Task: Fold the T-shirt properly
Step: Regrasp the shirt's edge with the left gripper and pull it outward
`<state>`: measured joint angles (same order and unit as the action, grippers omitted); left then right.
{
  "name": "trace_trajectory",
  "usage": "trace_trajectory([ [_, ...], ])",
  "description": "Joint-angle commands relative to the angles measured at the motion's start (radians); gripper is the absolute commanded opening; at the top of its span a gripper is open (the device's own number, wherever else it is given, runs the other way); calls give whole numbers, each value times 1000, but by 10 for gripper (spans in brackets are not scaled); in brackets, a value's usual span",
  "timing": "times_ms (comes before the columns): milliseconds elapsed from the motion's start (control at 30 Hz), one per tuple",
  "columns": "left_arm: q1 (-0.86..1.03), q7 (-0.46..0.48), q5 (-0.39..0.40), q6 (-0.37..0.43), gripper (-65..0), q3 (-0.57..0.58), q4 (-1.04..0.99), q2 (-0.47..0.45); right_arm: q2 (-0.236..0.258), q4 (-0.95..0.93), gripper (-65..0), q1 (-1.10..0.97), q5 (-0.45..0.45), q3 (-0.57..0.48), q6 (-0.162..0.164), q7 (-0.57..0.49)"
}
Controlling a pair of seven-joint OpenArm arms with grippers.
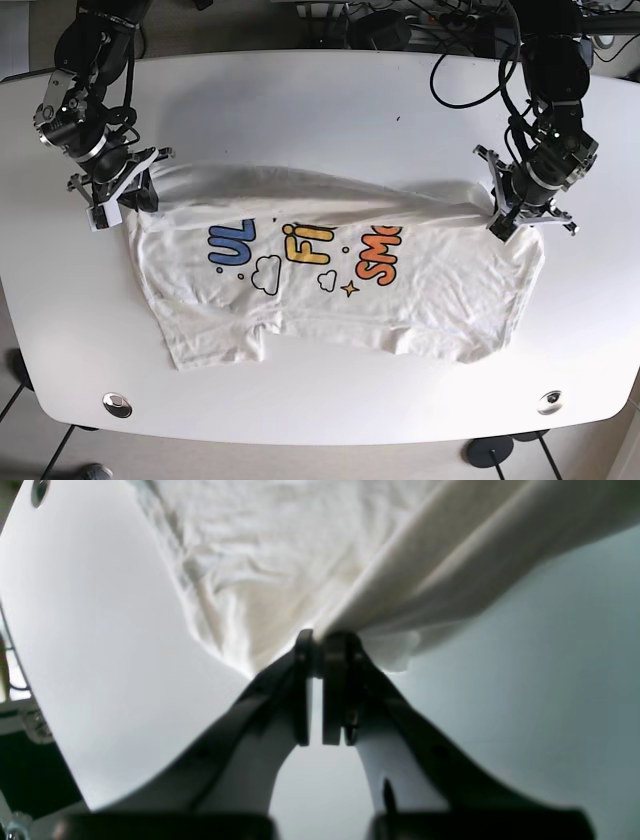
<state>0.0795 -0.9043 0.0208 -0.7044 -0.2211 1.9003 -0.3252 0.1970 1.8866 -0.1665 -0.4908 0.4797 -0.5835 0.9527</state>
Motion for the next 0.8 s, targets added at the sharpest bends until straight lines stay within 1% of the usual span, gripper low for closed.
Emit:
trace_trajectory([
  [33, -54, 14, 8, 6, -649, -2, 0, -9, 15, -23, -631, 18, -10, 4, 0, -27],
  [167, -117, 14, 8, 6, -471, -7, -54, -9, 19, -55, -631, 22, -10, 4, 0, -24],
  [233, -136, 14, 8, 6, -411, -7, -66, -9, 22, -49, -631, -11, -12, 3, 0, -19],
  [433, -231, 14, 11, 6, -404, -10, -71, -9, 23, -49, -631, -92, -12, 3, -2, -24],
  [467, -243, 12, 12, 6, -404, -33, -64, -9, 23, -51, -631, -98, -12, 1, -2, -25],
  [500, -241, 12, 21, 6, -403, -45, -61, -9, 23, -51, -631, -98, -12, 1, -2, -25],
  [533, -241, 12, 49, 6, -403, -53, -61, -9, 20, -51, -631, -98, -12, 0, -2, -25],
  [567, -232, 11, 84, 6, -403, -56, -64, -9, 19, -51, -631, -98, -12, 0, -2, -25],
  [667, -97, 0, 179, 6, -403, -57, -43, -13, 15, -49, -631, -95, -12, -2, -2, -25],
  [733, -27, 0, 195, 6, -403, -57, -35, -9, 15, -49, -631, -92, -12, -2, -2, -25],
  [800, 18, 4, 190, 6, -403, -60, -41, 28, 15, -49, -631, -92, -16, -3, -2, -25],
])
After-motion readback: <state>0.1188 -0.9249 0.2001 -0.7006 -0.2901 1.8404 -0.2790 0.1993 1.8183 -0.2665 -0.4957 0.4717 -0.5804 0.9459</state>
